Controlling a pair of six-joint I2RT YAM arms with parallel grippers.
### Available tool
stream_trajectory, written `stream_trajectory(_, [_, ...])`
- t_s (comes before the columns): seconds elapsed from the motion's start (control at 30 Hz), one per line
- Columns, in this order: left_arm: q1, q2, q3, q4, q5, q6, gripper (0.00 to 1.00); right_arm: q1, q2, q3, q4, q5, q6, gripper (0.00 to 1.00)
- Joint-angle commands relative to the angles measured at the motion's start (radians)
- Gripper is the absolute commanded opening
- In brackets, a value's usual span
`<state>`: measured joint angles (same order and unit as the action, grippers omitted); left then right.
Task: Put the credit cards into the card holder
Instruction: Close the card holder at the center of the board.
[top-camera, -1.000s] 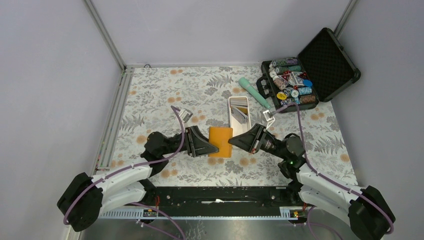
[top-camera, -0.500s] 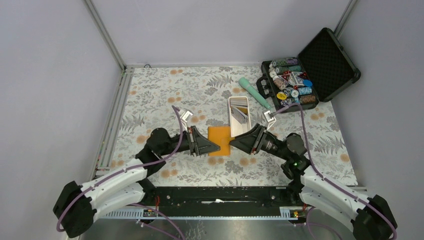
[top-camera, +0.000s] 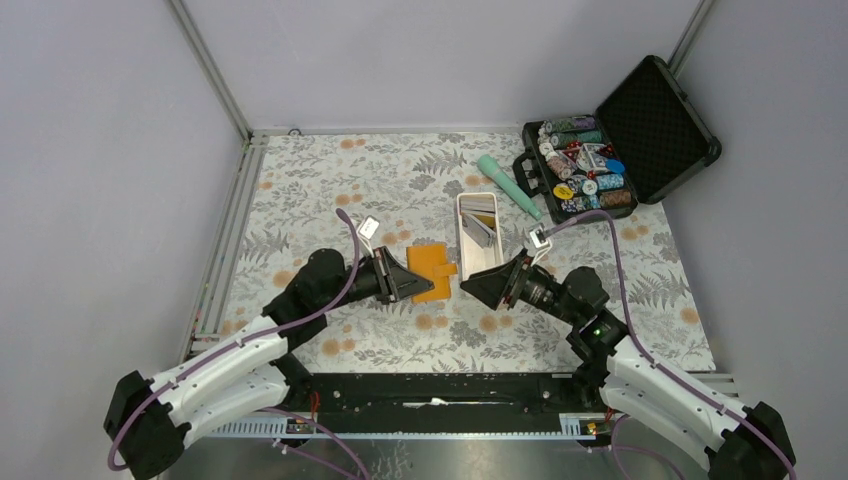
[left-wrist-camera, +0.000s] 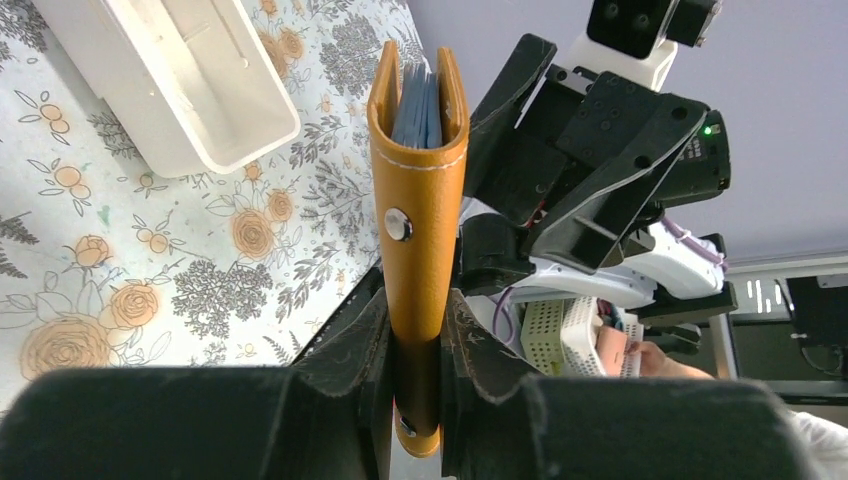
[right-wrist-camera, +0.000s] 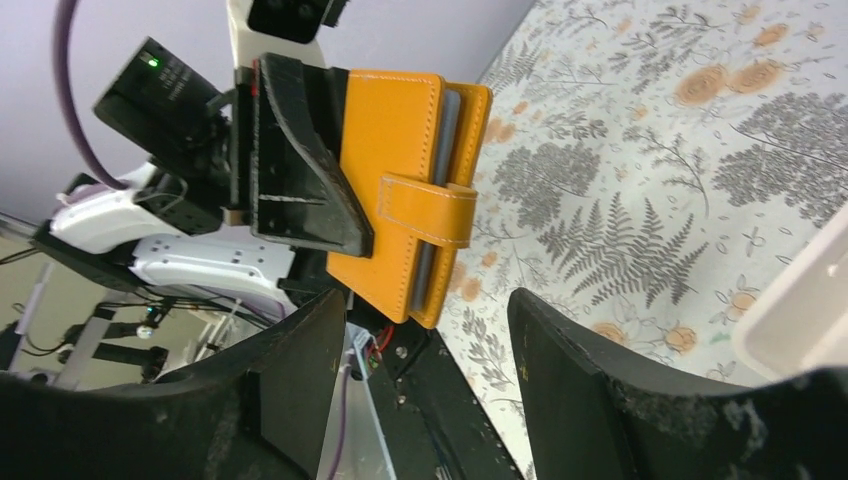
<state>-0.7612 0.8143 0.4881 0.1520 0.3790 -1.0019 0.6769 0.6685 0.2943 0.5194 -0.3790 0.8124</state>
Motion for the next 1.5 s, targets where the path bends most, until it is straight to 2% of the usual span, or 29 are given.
stream_trajectory(0.0, [-0.004,0.014,0.023,0.12,-0.013,-0.075,0.0,0.001,0.002,0.059,-0.044,0.03,-0.087,0.68])
stream_trajectory(0.13, [-0.004,0.041,0.003,0.188,0.023,-0.096,0.0,0.002,-0.02,0.049,-0.038,0.047,-0.098,0.73])
stream_trajectory(0.37, [-0.004,0.045,-0.009,0.228,0.038,-0.108,0.0,0.002,-0.019,0.074,-0.117,0.095,-0.069,0.73])
stream_trajectory(0.5, [-0.002,0.046,-0.018,0.311,0.071,-0.138,0.0,0.002,-0.031,0.04,-0.019,0.01,-0.096,0.74])
stream_trajectory(0.7, [0.034,0.069,-0.009,0.318,0.122,-0.259,0.0,0.002,-0.124,0.042,-0.126,0.05,-0.227,0.74])
stream_trajectory(0.9, [0.044,0.068,-0.022,0.35,0.161,-0.309,0.0,0.002,-0.225,-0.003,-0.089,0.115,-0.249,0.71])
stream_trajectory(1.1, [0.044,0.065,-0.029,0.378,0.19,-0.351,0.0,0.001,-0.171,-0.004,-0.006,0.061,-0.232,0.65])
stream_trajectory(1.37, [0.043,0.094,-0.042,0.429,0.236,-0.38,0.0,0.002,-0.067,0.019,0.102,0.037,-0.22,0.63])
stream_trajectory(1.47, [0.044,0.116,-0.052,0.496,0.26,-0.412,0.0,0.003,-0.028,0.025,0.129,0.026,-0.222,0.57])
